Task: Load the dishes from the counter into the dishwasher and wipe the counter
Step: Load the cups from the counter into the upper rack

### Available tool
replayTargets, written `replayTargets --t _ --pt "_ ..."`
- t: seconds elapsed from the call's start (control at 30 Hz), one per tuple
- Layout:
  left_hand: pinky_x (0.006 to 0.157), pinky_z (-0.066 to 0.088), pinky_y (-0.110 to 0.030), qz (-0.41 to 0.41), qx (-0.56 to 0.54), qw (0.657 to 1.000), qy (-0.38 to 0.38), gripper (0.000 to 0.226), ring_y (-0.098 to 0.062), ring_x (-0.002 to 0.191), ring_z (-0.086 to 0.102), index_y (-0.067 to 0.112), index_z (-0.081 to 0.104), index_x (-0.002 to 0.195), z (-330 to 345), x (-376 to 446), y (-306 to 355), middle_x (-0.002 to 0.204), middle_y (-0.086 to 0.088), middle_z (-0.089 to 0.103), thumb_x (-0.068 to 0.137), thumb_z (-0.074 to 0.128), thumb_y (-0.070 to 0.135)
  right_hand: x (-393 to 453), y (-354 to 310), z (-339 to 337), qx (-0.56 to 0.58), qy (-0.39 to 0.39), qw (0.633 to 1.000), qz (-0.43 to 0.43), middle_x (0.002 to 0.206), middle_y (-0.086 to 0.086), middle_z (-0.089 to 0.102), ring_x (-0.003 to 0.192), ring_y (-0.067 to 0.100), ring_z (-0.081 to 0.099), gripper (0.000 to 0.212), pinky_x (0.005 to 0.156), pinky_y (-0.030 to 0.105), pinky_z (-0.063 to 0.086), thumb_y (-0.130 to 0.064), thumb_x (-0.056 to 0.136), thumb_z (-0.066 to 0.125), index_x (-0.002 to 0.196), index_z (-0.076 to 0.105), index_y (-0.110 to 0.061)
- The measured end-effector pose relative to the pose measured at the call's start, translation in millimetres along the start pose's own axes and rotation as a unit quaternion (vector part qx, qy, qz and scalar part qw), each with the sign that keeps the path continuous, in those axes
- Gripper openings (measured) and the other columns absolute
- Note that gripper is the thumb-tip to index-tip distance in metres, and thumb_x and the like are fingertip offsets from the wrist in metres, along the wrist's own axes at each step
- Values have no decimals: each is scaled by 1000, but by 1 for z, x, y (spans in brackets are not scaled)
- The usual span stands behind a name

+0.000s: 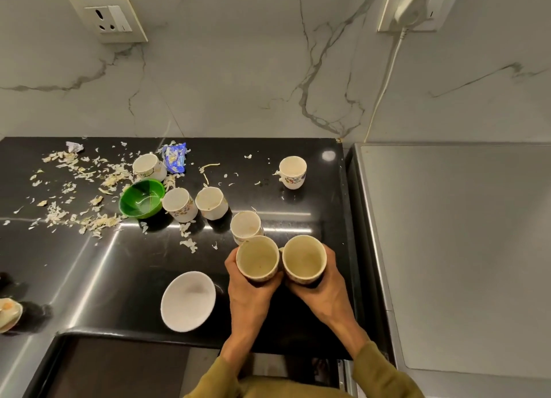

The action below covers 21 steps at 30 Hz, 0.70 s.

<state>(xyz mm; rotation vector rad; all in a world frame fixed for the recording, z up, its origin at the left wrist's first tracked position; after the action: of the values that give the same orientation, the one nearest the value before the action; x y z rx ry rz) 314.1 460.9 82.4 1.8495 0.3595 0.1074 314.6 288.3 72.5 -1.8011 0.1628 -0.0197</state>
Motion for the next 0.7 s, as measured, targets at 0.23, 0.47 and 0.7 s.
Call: replayTargets --t 0.23,0.47,0.7 --pt "75 43 0 -26 27 999 13 88 16 99 58 47 36 125 -2 -14 4 112 19 62 63 95 29 -15 6 -8 -21 -17 999 17 118 -15 59 106 2 62 88 88 27 56 -39 58 92 123 33 -42" --pt "78 45 -2 -16 32 999 -6 91 12 104 59 43 39 129 -9 -47 -6 114 22 61 60 96 27 -48 11 -19 -19 -18 999 23 116 -15 58 105 2 62 88 83 23 55 -34 58 94 121 33 -41" --pt "82 52 -18 -59 -42 994 -79 84 -7 107 64 28 48 131 -37 -73 -17 115 7 64 62 94 18 -95 6 -18 64 -7 993 102 112 -6 59 100 12 64 80 71 22 58 -35 63 90 125 39 -29"
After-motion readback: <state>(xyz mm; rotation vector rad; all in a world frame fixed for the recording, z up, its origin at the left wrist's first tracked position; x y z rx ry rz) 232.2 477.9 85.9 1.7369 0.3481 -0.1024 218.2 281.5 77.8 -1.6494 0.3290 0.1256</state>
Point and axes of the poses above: each hand's wrist, its own x-axis towards the middle knuckle, its own z-axis out of the palm, y = z × x, the point moved 3 cm from there along x, towards the middle knuckle
